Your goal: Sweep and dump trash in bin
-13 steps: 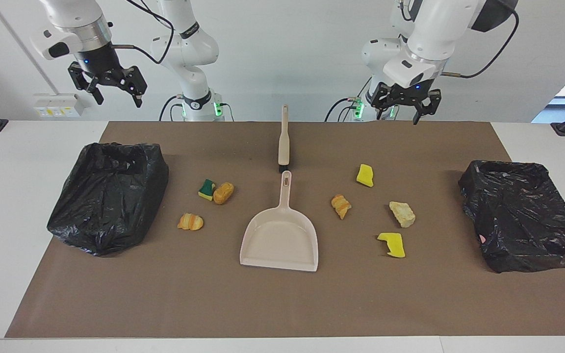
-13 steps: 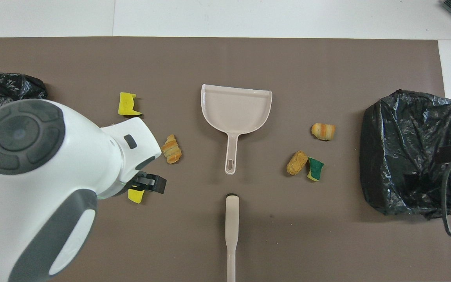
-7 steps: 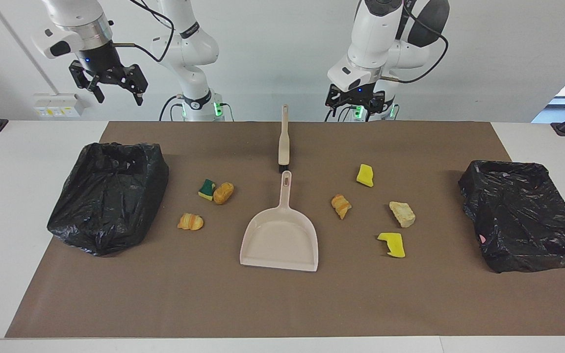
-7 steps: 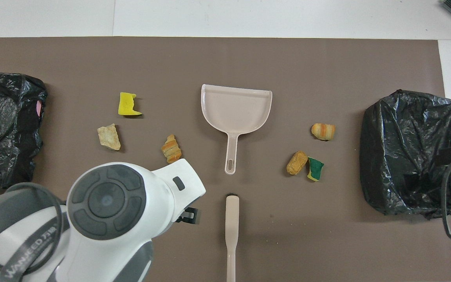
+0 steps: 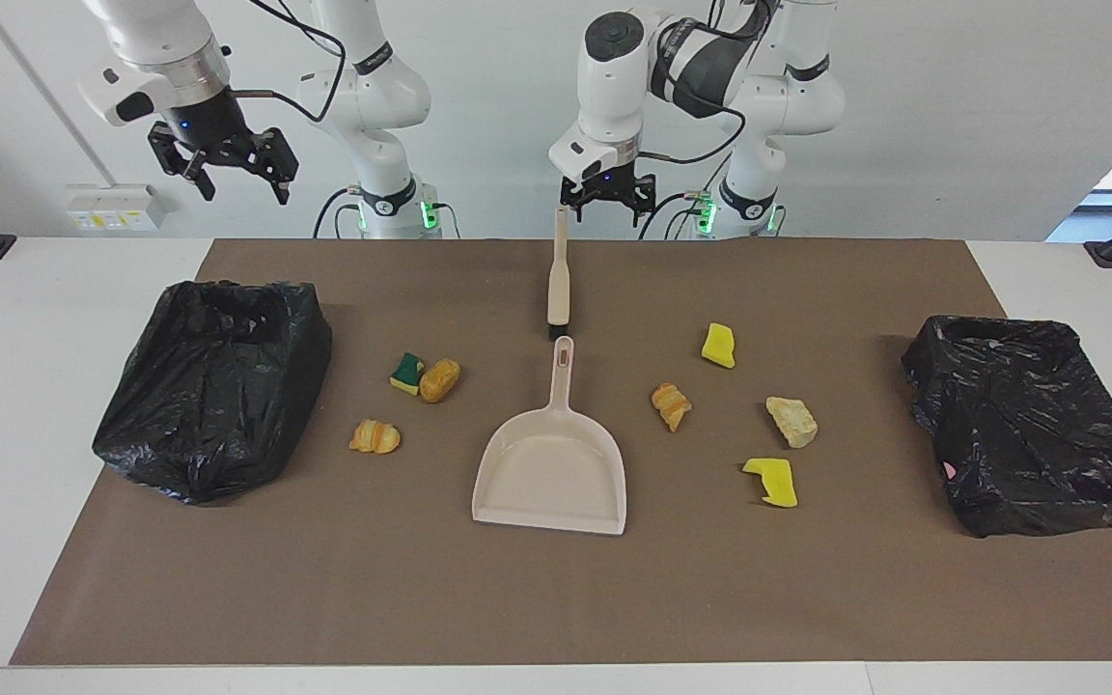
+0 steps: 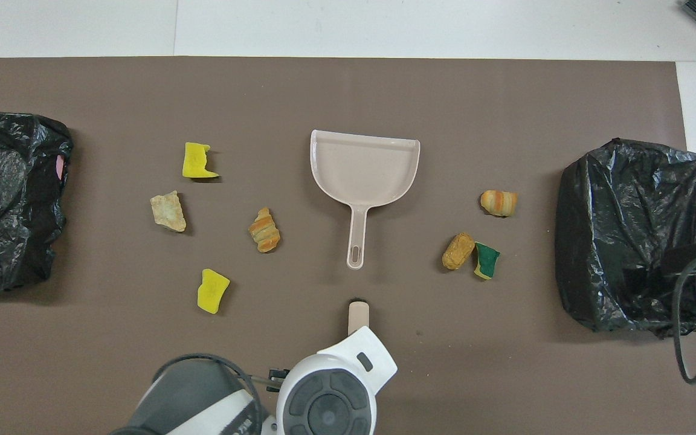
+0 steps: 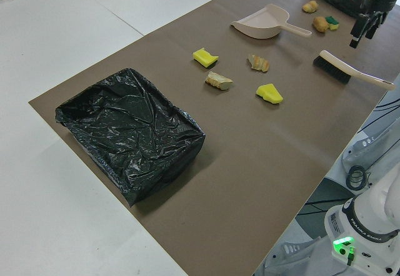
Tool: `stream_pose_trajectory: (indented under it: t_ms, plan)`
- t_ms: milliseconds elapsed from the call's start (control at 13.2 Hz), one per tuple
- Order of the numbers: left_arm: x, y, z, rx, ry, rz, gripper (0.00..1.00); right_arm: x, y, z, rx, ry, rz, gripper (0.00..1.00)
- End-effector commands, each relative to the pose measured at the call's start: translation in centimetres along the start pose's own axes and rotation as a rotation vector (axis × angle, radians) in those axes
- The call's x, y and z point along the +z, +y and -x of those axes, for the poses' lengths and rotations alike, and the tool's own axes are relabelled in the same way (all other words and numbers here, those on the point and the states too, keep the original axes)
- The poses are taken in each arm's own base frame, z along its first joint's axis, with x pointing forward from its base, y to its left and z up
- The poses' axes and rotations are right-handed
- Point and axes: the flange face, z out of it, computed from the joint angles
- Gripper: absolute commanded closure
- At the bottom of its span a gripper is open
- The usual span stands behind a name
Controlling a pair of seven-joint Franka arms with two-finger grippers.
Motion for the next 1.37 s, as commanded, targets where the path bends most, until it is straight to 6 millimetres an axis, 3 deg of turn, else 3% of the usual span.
stream_pose_trajectory:
  t_ms: [0, 152, 303, 455, 683, 910, 1062, 1213, 1289]
  plan:
    - [3.6, 1.6, 2.3, -0.036, 0.023, -0.003, 0.0, 2.4, -0.5, -0.8, 0.006, -0.044, -0.016, 0.0]
    - [6.1, 3.1, 3.8, -0.064, 0.024, -0.011, 0.0, 3.6, -2.0, -2.4, -0.007, -0.028, -0.024, 0.0]
    - [9.0, 4.1, 4.3, -0.033, 0.035, 0.011, 0.0, 6.8, -2.7, -3.3, -0.027, -0.086, -0.049, 0.0]
    - [9.6, 4.7, 3.8, -0.017, 0.039, 0.053, 0.0, 8.8, -4.0, -4.0, -0.009, -0.049, -0.116, 0.0]
    - [10.5, 6.0, 4.7, 0.019, 0.021, 0.059, 0.0, 10.1, -7.3, -5.2, 0.008, -0.034, -0.112, 0.0]
    - [11.5, 7.5, 7.2, 0.071, -0.003, 0.036, 0.0, 12.2, -8.4, -6.6, 0.011, -0.05, -0.118, 0.0]
    - [11.6, 7.6, 7.4, 0.075, -0.006, 0.032, 0.0, 12.1, -10.2, -6.7, 0.033, -0.033, -0.116, 0.0]
    - [11.8, 7.5, 7.7, 0.077, -0.025, 0.012, 0.19, 13.2, -11.8, -7.2, 0.092, -0.056, -0.107, 0.0]
    - [11.9, 7.6, 8.0, 0.081, -0.028, 0.007, 0.22, 13.5, -12.7, -7.8, 0.087, -0.058, -0.112, 0.0]
